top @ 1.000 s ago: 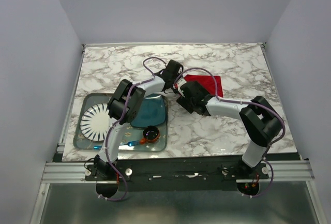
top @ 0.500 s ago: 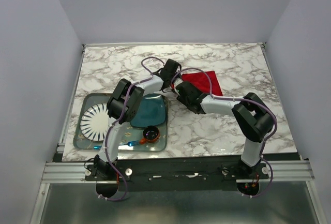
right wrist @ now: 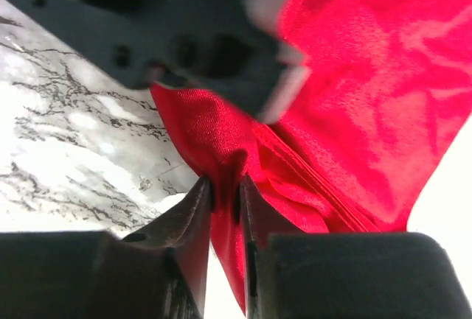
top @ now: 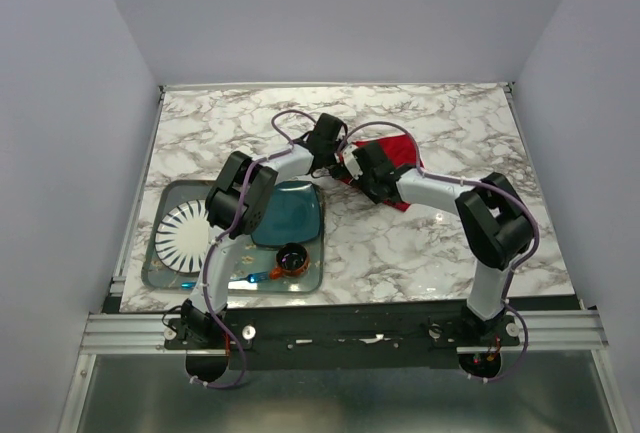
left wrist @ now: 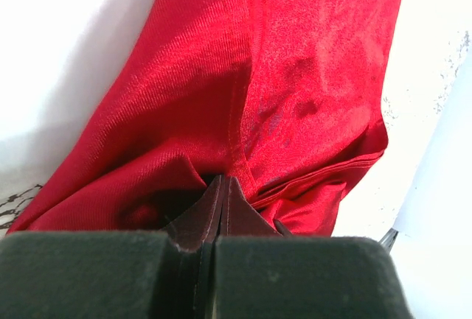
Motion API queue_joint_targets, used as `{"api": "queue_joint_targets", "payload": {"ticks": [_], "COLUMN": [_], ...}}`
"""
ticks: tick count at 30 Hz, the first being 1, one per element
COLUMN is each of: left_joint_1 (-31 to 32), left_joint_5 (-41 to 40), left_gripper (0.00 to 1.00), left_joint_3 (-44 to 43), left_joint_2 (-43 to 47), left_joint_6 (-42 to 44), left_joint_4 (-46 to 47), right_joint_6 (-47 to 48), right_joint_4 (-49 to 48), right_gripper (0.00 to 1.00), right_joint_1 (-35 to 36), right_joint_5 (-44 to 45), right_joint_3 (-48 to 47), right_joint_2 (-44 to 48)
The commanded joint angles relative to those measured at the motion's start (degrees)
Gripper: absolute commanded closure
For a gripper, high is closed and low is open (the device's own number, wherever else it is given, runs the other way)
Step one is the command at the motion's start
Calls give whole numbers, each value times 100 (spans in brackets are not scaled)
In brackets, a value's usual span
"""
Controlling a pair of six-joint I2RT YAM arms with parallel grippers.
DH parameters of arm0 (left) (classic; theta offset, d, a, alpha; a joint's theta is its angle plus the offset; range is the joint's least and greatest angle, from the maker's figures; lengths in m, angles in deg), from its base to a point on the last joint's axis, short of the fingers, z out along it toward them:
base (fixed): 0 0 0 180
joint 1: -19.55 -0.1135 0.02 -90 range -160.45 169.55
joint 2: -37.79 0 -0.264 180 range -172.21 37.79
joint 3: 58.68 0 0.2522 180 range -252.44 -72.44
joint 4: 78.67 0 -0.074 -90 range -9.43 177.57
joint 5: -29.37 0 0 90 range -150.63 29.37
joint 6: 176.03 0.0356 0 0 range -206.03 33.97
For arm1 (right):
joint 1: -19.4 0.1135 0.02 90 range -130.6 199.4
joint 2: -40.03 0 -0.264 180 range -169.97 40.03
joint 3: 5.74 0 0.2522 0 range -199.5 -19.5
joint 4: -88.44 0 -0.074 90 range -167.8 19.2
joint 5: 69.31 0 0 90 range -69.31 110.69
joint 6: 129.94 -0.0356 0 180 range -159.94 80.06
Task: Fold the napkin, place the utensils inside, and roll it up
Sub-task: Roll the napkin with the utensil
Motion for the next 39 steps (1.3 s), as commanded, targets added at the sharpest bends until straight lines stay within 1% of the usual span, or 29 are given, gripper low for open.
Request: {"api": "queue_joint_targets", "payload": {"ticks": [1, 4, 7, 8, 9, 10, 11, 14, 16, 17, 20, 22, 24, 26, 27, 29, 31, 32, 34, 36, 39], "left_joint_1": [-79, -123, -202, -219, -280, -307, -342, -509, -588, -658, -694, -685, -668, -624, -545, -440, -290, -246, -141, -96, 9], "left_joint_5": [75, 154, 119, 101, 119, 136, 136, 110, 23, -30, -110, -180, -102, 4, 4, -48, -188, -241, -390, -514, -680], "left_gripper": [100, 100, 94, 87, 84, 82, 76, 63, 59, 55, 48, 47, 44, 38, 37, 37, 37, 33, 31, 25, 24], "left_joint_3": [291, 159, -8, -43, -61, -87, -148, -184, -202, -202, -36, 184, 693, 1036, 1090, 1195, 1135, 1091, 977, 888, 757], "left_joint_2": [-182, -42, 151, 204, 309, 362, 415, 696, 933, 1013, 1382, 1680, 1952, 2050, 2068, 2068, 1945, 1893, 1709, 1550, 1375], "left_joint_6": [356, 514, 637, 655, 672, 716, 769, 962, 1076, 1164, 1314, 1279, 939, 770, 726, 638, 542, 480, 366, 120, -65], "left_joint_4": [-277, -302, -364, -364, -364, -364, -399, -504, -636, -662, -794, -812, -542, -391, -399, -364, -486, -522, -732, -856, -882], "right_joint_6": [-171, -180, -215, -233, -250, -277, -294, -452, -636, -707, -1084, -1383, -1577, -1779, -1815, -2122, -2385, -2482, -2675, -2764, -3019], "right_joint_4": [857, 1095, 1288, 1524, 1622, 1649, 1710, 1947, 2088, 2228, 2352, 2343, 2308, 2282, 2221, 1994, 1808, 1572, 1351, 1167, 815], "right_gripper": [76, 82, 86, 89, 92, 92, 92, 93, 93, 93, 93, 93, 93, 94, 94, 94, 94, 94, 94, 94, 94], "right_joint_1": [-291, -379, -441, -467, -528, -546, -564, -704, -827, -871, -1082, -1240, -1363, -1557, -1627, -1820, -2031, -2101, -2277, -2357, -2532], "right_joint_5": [-1071, -1414, -1738, -1948, -2055, -2117, -2283, -2635, -3056, -3240, -4014, -4576, -5155, -5578, -5902, -6203, -6616, -6739, -7056, -7223, -7468], "right_joint_3": [-122, -333, -491, -701, -773, -799, -826, -1054, -1247, -1317, -1494, -1555, -1590, -1652, -1617, -1469, -1336, -1266, -1081, -941, -756], "right_joint_2": [-332, -367, -411, -498, -534, -534, -526, -596, -710, -754, -877, -947, -1009, -1175, -1202, -1281, -1343, -1352, -1387, -1404, -1448]}}
